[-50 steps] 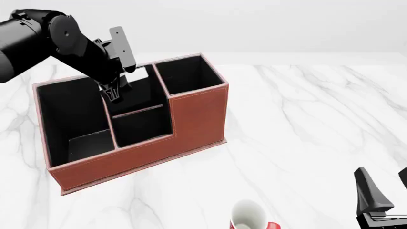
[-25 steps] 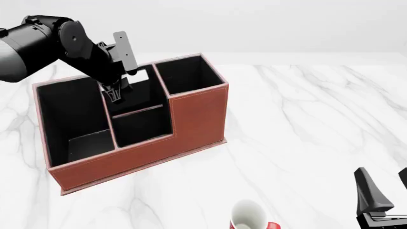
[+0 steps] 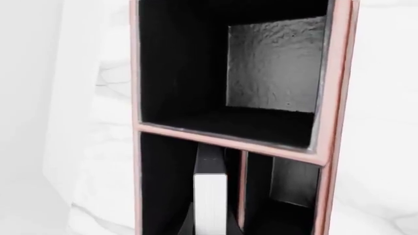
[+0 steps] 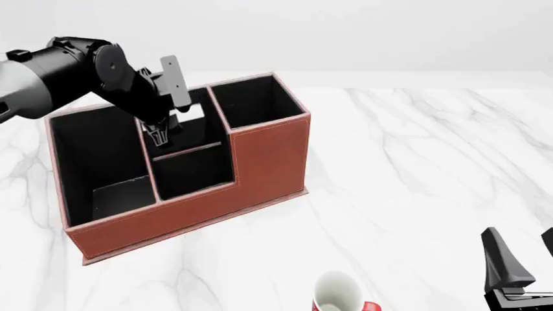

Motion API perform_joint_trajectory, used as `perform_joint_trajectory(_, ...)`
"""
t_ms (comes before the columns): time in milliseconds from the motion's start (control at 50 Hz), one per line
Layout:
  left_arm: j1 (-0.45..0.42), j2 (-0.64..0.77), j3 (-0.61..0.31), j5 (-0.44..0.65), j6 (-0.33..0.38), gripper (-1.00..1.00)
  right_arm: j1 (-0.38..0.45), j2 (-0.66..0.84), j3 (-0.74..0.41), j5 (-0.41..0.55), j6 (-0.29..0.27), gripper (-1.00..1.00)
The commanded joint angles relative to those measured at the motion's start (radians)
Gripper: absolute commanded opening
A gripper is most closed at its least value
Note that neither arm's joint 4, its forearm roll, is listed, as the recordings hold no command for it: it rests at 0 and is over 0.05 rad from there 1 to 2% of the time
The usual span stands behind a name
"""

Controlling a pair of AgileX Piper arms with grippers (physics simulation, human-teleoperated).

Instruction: Pick up the book and place it in the front compartment of the caddy.

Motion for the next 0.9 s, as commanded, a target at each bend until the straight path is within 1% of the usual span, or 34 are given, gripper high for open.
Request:
perform_joint_trajectory(20,0.021,0.026,0.025,-0.033,0.019,-1.0,0.0,0.002,0.001,-0.003,0.0,1.0)
perform_joint_trajectory(40,0.002,0.032,0.012,-0.023,-0.005,-1.0,0.0,0.002,0.001,-0.003,-0.001,1.0)
perform_joint_trajectory(80,0.016,0.035,0.027,-0.041,0.012,-1.0,0.0,0.002,0.001,-0.003,0.0,1.0)
perform_joint_trajectory(140,0.012,0.041,0.028,-0.042,0.008,-1.0,0.0,0.002,0.001,-0.002,-0.001,1.0)
perform_joint_trajectory(200,0.021,0.044,0.039,-0.053,0.019,-1.0,0.0,0.002,0.001,-0.002,0.0,1.0)
perform_joint_trajectory(220,0.038,0.048,0.052,-0.066,0.038,-1.0,0.0,0.002,0.001,-0.002,-0.001,1.0)
perform_joint_trajectory(240,0.026,0.05,0.045,-0.062,0.026,-1.0,0.0,0.002,0.001,-0.003,0.0,1.0)
perform_joint_trajectory(300,0.035,0.054,0.053,-0.071,0.036,-1.0,0.0,0.002,0.001,-0.002,0.0,1.0)
perform_joint_trajectory(320,0.018,0.06,0.044,-0.064,0.018,-1.0,0.001,0.002,0.001,-0.003,-0.001,1.0)
perform_joint_trajectory(360,0.027,0.063,0.05,-0.072,0.028,-1.0,0.0,0.002,0.001,-0.003,0.0,1.0)
perform_joint_trajectory(400,0.022,0.066,0.041,-0.066,0.017,-1.0,0.0,0.001,0.001,-0.003,0.0,1.0)
perform_joint_trajectory(520,0.033,0.068,0.056,-0.078,0.023,-1.0,0.001,0.006,0.0,-0.005,-0.001,1.0)
perform_joint_trajectory(700,0.024,0.072,0.048,-0.067,0.0,-1.0,0.001,0.005,-0.001,-0.005,-0.001,1.0)
perform_joint_trajectory(720,0.022,0.071,0.046,-0.065,-0.002,1.0,0.001,0.006,-0.001,-0.005,0.0,1.0)
perform_joint_trajectory(820,0.016,0.06,0.025,-0.05,-0.012,1.0,0.001,0.005,-0.001,-0.004,0.0,1.0)
perform_joint_trajectory(900,0.023,0.047,0.027,-0.044,-0.002,1.0,0.001,0.004,-0.001,-0.003,0.0,1.0)
